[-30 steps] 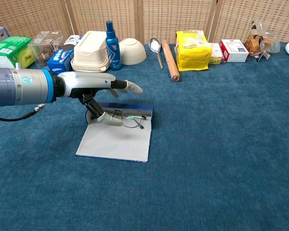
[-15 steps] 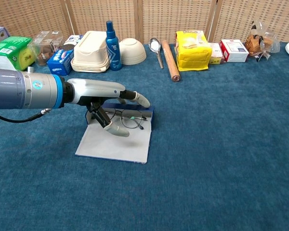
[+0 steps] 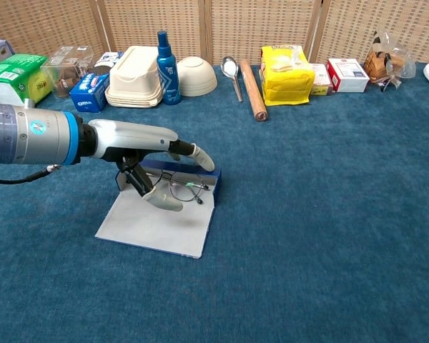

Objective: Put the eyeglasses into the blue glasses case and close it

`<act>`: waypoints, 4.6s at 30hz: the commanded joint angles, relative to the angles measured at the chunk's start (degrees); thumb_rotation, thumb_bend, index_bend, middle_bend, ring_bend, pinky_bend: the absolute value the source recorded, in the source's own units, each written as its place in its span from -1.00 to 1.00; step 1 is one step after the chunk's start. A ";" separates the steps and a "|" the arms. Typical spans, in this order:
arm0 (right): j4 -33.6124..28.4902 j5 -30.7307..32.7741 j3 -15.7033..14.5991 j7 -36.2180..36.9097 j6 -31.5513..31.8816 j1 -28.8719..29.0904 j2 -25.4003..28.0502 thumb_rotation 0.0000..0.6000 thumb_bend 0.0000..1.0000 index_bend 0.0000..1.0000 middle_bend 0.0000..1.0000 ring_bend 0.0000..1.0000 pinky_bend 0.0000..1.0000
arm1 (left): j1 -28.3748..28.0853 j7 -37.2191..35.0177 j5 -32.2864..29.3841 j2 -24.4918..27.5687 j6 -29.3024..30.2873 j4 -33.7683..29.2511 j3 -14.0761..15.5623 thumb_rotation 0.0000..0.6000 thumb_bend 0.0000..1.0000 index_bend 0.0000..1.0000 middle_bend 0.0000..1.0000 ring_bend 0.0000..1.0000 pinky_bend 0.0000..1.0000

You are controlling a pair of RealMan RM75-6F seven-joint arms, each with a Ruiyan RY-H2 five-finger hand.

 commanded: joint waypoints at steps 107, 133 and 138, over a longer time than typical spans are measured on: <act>0.85 -2.44 -0.87 1.48 -0.19 1.20 -0.36 1.00 -0.34 -1.00 -0.63 -1.00 -0.82 | 10.32 -3.30 6.46 13.43 5.12 -19.42 6.58 0.25 -0.55 -0.93 -0.87 -1.00 -0.91; 1.21 -1.81 -0.90 2.42 0.77 0.05 -0.16 1.00 -0.34 -1.00 -0.63 -1.00 -0.82 | 5.44 -1.48 2.70 7.42 -1.10 -17.66 4.88 0.26 -0.55 -0.93 -0.89 -1.00 -0.91; 1.19 -1.91 -0.92 2.51 0.93 -0.07 -0.17 1.00 -0.35 -1.00 -0.63 -1.00 -0.82 | 5.58 -1.52 3.53 8.45 -0.96 -18.89 5.53 0.26 -0.55 -0.93 -0.89 -1.00 -0.90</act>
